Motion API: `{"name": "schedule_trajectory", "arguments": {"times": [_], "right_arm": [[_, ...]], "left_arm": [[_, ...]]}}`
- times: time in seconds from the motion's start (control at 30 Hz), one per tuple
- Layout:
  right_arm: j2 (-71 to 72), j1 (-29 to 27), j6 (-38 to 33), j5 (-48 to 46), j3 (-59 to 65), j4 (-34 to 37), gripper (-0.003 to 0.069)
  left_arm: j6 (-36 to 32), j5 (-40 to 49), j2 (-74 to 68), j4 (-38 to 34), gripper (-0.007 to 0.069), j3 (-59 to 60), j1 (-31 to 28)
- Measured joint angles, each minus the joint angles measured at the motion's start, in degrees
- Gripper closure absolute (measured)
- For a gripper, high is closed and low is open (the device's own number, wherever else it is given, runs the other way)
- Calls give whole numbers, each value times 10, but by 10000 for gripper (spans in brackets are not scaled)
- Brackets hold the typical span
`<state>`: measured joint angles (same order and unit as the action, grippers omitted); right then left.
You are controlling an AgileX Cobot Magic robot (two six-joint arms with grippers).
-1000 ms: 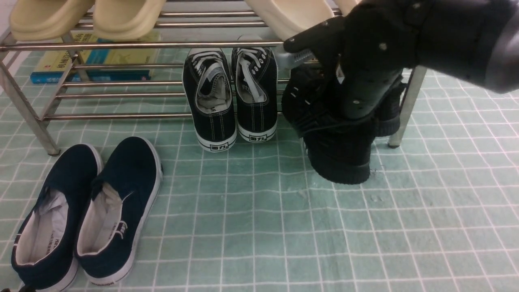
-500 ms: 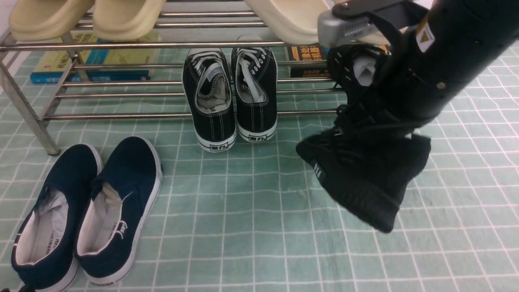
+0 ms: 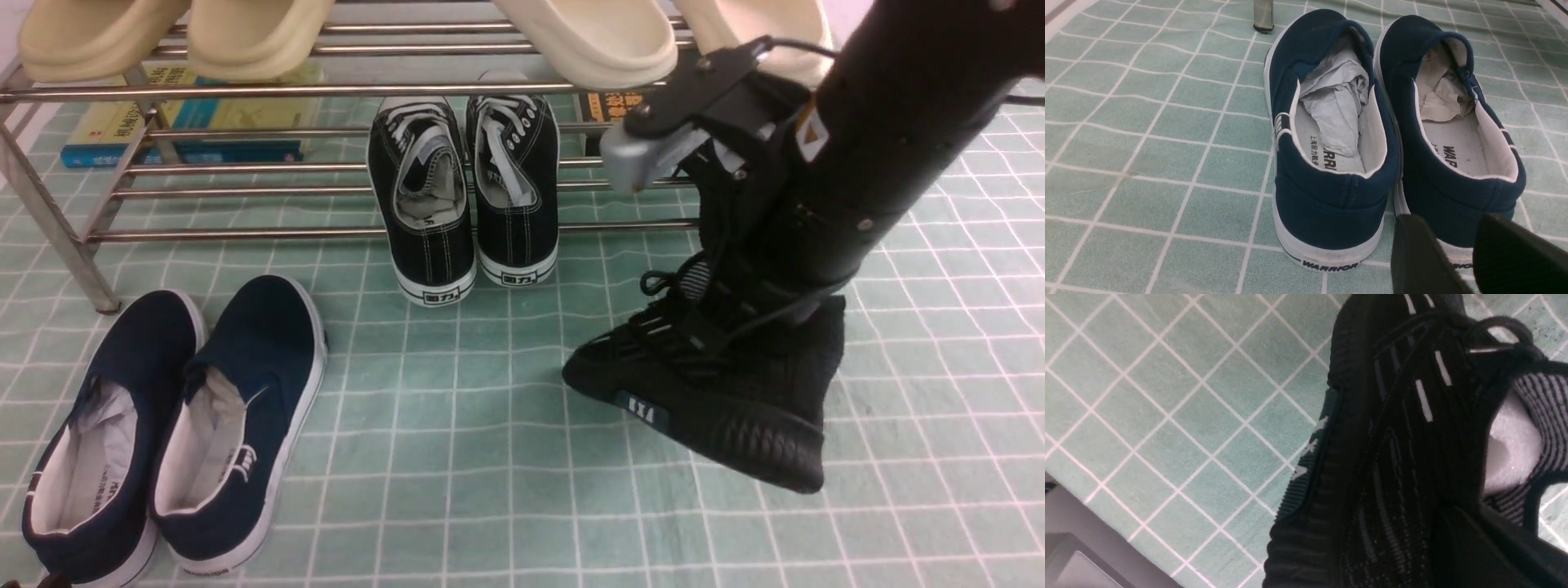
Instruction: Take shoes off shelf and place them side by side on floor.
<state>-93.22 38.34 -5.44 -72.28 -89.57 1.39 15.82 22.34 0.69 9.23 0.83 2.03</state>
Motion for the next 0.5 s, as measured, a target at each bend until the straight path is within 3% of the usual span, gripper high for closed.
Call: {"name": "schedule_trajectory", "arguments": {"times": [0.23,0.5], "right_arm": [[-35,0,0,2,-50,-59,647],[-46,0,9,4,-79,-72,645]], "left_arm": [[0,0,0,0,383,0,0],[0,0,0,0,383,0,0]]}}
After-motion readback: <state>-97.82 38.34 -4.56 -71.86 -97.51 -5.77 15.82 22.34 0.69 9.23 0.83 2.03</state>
